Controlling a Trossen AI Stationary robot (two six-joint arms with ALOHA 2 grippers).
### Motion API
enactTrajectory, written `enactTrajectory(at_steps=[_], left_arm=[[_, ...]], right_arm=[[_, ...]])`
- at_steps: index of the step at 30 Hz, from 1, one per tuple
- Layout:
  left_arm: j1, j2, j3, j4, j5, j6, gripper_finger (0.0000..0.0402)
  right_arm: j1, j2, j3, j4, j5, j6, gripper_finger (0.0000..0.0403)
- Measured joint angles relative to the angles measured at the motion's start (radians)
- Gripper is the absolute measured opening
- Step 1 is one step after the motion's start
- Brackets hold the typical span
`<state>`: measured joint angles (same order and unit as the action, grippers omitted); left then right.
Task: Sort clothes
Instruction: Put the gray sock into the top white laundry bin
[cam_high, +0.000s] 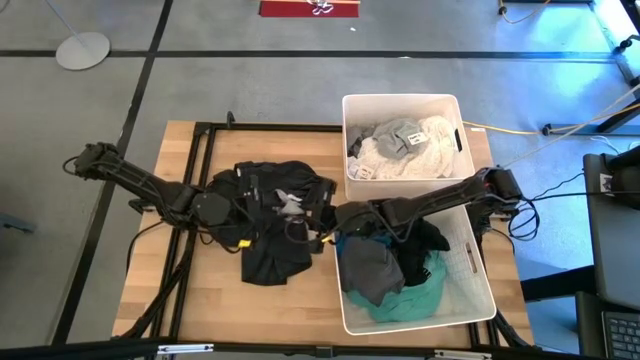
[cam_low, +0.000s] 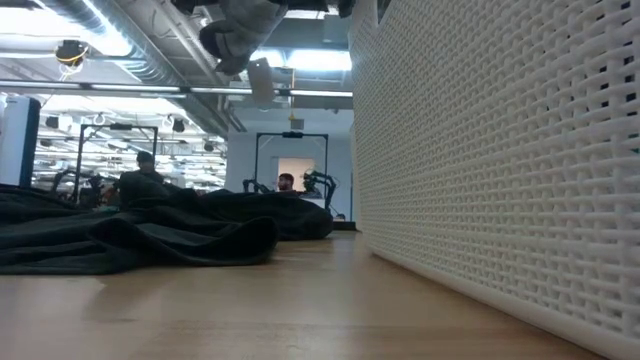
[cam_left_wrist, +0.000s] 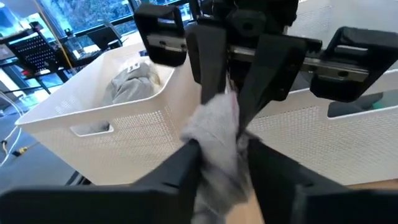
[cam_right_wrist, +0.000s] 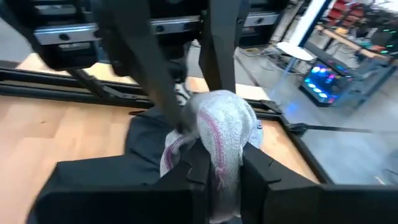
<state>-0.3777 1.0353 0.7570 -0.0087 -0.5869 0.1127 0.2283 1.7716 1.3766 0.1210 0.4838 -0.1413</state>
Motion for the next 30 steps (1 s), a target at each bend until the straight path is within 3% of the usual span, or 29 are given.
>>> enactTrajectory(at_steps=[7,18,24,30], left_arm=[[-0.018,-0.071,0.0,-0.142,0.001,-0.054,0.0196],[-0.022,-0.116,0.0,-0.549,-0.001,-0.382,0.0206],[-0.022,-0.103,-0.003,-0.584,-0.002,-0.444,0.0206],[-0.022,-0.101,-0.039,-0.575,-0.002,-0.476,0.0206]], right_arm=[[0.001,-0.09,0.0,-0.103,0.105,-0.028,0.0038],[-0.04,-0.35,0.0,-0.517,0.454,0.028,0.0044],[-0.162,-0.428,0.0,-0.747,0.462,0.175,0.0053],[-0.286,-0.426,0.0,-0.834,0.359,0.251,0.0072]])
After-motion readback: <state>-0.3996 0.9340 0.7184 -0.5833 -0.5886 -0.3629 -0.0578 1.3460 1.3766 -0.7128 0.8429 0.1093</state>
